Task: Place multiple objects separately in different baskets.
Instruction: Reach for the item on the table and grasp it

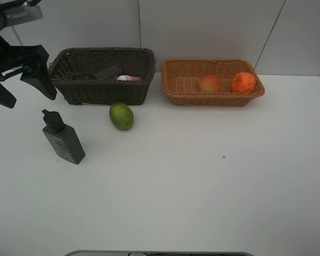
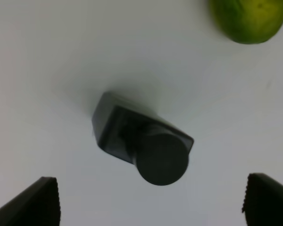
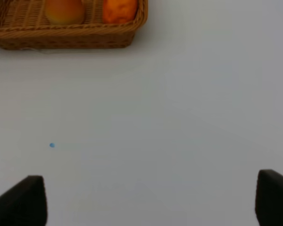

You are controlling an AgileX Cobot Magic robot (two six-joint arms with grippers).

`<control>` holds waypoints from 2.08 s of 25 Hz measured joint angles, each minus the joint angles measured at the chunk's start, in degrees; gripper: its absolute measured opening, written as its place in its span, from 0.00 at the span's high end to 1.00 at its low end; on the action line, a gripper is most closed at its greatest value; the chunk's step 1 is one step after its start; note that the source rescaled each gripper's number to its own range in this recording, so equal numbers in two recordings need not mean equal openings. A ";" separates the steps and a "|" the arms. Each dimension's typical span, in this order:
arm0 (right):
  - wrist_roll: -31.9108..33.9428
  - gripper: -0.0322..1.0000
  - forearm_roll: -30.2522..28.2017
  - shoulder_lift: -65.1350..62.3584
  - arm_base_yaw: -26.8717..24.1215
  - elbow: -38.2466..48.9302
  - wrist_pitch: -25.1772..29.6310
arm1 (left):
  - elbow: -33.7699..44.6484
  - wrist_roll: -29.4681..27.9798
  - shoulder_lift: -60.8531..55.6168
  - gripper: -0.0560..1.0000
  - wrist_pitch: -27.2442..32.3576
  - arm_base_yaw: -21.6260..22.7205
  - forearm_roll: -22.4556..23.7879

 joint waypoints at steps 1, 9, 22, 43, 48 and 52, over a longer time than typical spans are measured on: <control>0.00 0.08 0.00 0.00 0.00 0.00 0.00 | 0.00 -2.54 0.07 0.00 0.16 0.00 0.29; 0.00 0.08 0.00 0.00 0.00 0.00 0.00 | 0.00 -18.48 0.07 0.00 5.52 0.00 1.48; 0.00 0.08 0.00 0.00 0.00 0.00 0.00 | 0.00 -34.48 0.07 0.00 5.83 0.00 2.31; 0.00 0.08 -0.05 0.00 0.00 0.00 0.00 | -0.02 -43.77 6.73 0.00 1.51 -5.25 3.59; 0.00 0.08 -0.05 0.00 0.00 0.00 0.00 | -0.02 -48.90 6.73 0.00 -0.36 -5.25 7.62; 0.00 0.08 -0.05 0.00 0.00 0.00 0.00 | -0.02 -50.06 6.83 0.00 -3.90 -5.25 7.81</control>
